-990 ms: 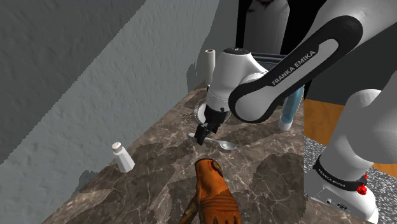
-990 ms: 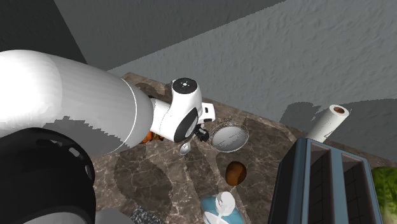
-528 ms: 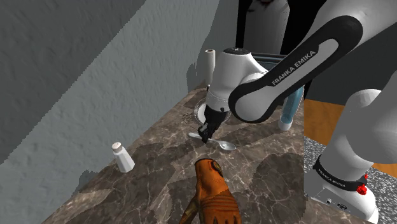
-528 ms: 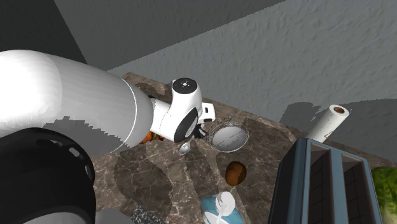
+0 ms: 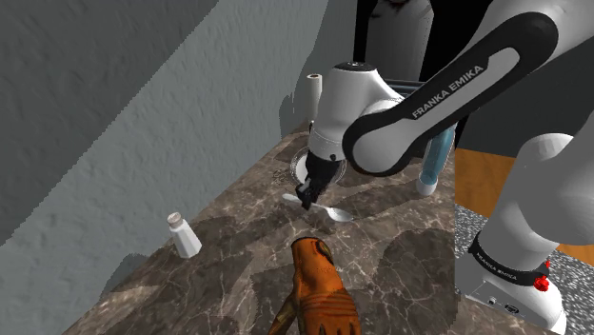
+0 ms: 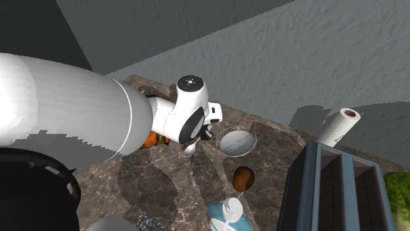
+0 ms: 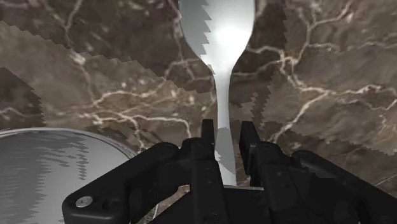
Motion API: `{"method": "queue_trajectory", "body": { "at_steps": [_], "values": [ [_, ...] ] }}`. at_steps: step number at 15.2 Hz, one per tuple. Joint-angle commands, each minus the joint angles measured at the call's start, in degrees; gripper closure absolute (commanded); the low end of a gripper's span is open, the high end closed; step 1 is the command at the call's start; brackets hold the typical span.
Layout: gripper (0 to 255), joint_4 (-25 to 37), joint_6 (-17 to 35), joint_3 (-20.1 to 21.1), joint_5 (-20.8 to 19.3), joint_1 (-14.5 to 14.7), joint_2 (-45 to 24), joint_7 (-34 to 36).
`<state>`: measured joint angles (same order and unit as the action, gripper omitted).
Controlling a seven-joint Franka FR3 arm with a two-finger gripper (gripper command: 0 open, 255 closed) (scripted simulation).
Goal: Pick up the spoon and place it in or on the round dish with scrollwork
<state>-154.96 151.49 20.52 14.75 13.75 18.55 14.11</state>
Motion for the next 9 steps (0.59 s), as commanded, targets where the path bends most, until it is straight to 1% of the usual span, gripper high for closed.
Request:
{"method": "queue_trajectory", "body": {
  "at_steps": [1,9],
  "values": [
    [255,0.67,-1.97,-0.28,-0.02,0.03,1.27,-0.03],
    [255,3.68,-9.71,-1.36,-0.31,0.09,6.04,0.10]
  ]
}}
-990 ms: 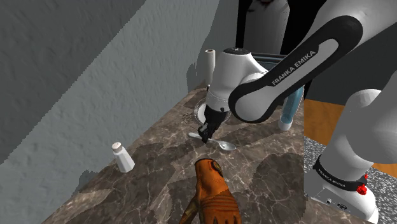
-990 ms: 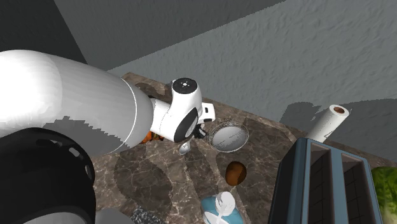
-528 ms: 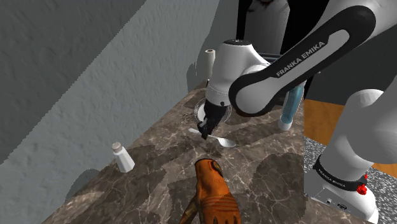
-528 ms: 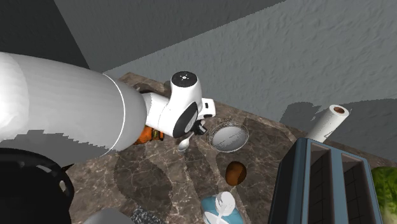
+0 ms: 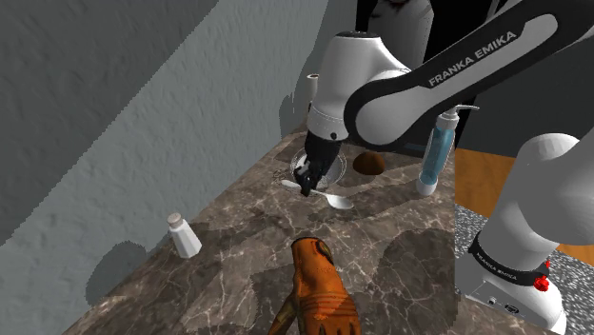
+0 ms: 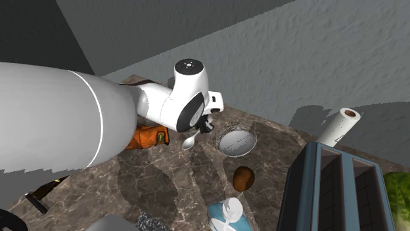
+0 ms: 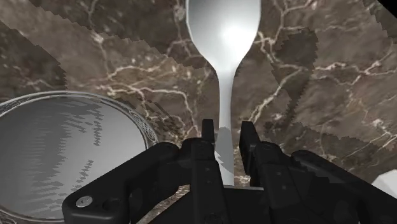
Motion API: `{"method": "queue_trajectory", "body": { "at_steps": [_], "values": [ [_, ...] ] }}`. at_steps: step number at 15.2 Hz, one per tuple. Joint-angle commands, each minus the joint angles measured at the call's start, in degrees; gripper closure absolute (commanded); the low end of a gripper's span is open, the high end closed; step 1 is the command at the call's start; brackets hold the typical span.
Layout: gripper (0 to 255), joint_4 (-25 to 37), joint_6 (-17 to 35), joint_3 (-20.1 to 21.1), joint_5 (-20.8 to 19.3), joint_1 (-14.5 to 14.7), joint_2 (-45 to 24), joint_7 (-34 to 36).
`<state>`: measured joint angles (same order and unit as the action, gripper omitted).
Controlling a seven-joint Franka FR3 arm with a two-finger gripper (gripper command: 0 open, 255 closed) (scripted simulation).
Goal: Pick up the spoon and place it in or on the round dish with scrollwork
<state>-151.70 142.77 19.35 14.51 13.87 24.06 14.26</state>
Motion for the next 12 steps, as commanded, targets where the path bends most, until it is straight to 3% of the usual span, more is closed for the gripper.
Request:
{"method": "queue_trajectory", "body": {
  "at_steps": [1,12],
  "values": [
    [255,0.87,-1.93,-0.32,-0.13,-0.05,1.04,-0.02],
    [255,5.83,-10.23,-2.61,-1.21,-0.88,4.22,-1.13]
  ]
}}
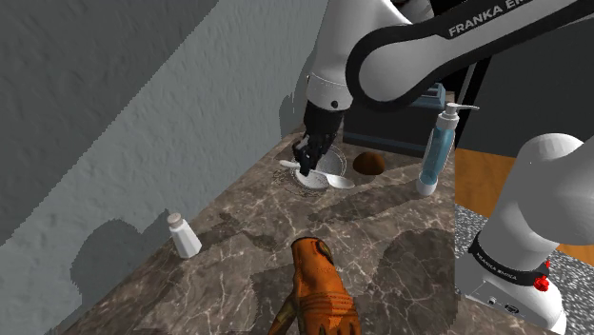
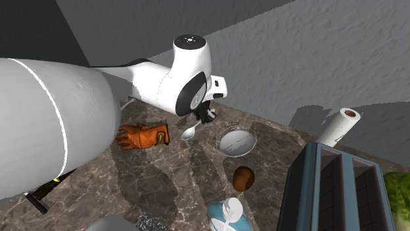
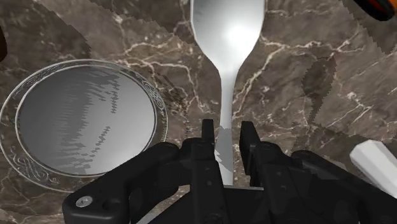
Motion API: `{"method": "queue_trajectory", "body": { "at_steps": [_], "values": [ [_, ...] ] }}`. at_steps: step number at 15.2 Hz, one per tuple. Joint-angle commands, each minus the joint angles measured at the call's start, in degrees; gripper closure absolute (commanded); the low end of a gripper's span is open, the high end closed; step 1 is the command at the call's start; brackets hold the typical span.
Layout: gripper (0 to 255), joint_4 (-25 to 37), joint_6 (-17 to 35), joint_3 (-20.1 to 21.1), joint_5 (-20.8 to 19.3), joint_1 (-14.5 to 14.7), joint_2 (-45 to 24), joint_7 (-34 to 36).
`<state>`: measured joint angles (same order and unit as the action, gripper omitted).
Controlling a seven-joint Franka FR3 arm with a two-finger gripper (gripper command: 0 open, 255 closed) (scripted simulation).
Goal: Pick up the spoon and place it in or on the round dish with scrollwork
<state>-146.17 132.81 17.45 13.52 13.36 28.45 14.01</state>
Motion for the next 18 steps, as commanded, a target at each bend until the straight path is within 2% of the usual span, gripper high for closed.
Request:
{"method": "queue_trajectory", "body": {
  "at_steps": [1,12,18],
  "values": [
    [255,0.78,-0.35,-1.84,-0.56,-0.99,-0.76,-2.30],
    [255,10.51,-2.15,-12.85,-3.34,-7.11,-10.56,-16.86],
    [255,7.46,2.74,-12.74,-2.76,-6.91,-12.42,-17.58]
  ]
}}
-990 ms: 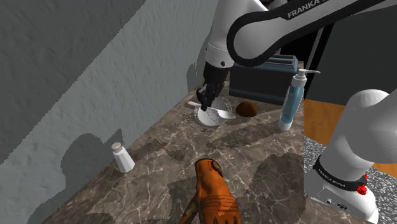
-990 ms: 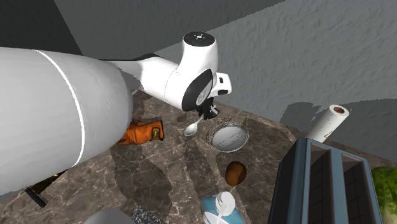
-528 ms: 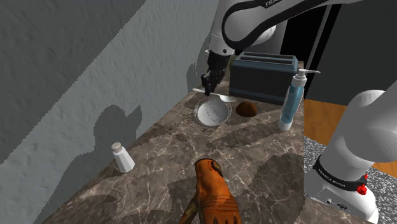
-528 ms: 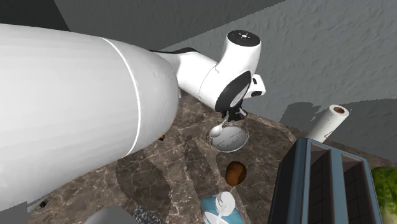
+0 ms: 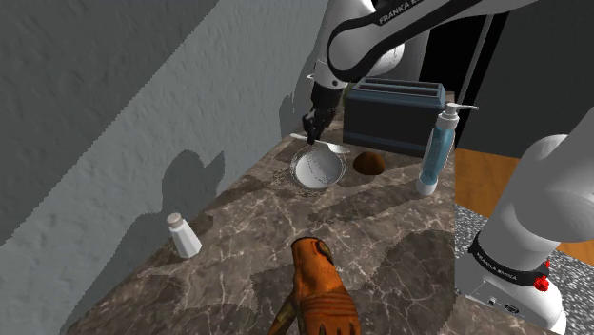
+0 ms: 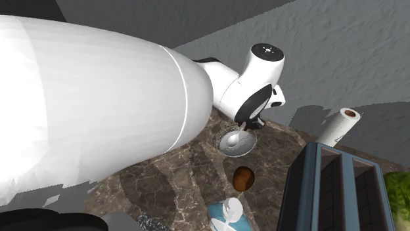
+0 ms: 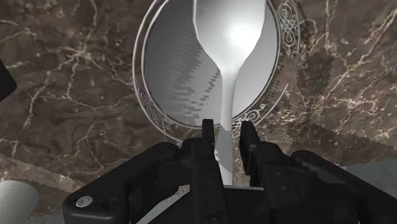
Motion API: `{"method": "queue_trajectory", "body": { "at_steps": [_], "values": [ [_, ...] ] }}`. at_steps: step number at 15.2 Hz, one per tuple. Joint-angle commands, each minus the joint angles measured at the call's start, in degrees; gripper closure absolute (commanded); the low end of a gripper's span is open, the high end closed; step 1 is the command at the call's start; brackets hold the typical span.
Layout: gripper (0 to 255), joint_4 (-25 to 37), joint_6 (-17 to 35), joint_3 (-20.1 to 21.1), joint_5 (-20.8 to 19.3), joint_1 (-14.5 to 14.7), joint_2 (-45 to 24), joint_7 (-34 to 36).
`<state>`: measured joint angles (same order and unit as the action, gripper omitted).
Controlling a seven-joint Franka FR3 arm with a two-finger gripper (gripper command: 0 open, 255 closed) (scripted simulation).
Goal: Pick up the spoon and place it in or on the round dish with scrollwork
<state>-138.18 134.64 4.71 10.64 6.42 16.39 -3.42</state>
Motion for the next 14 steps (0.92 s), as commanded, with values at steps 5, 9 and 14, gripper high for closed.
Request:
{"method": "queue_trajectory", "body": {
  "at_steps": [5,9,14],
  "values": [
    [255,-2.74,5.05,0.07,0.69,0.25,-2.32,-0.84],
    [255,-4.55,9.04,0.12,1.34,0.49,-4.52,-1.57],
    [255,-4.55,9.04,0.12,1.33,0.49,-4.52,-1.57]
  ]
}}
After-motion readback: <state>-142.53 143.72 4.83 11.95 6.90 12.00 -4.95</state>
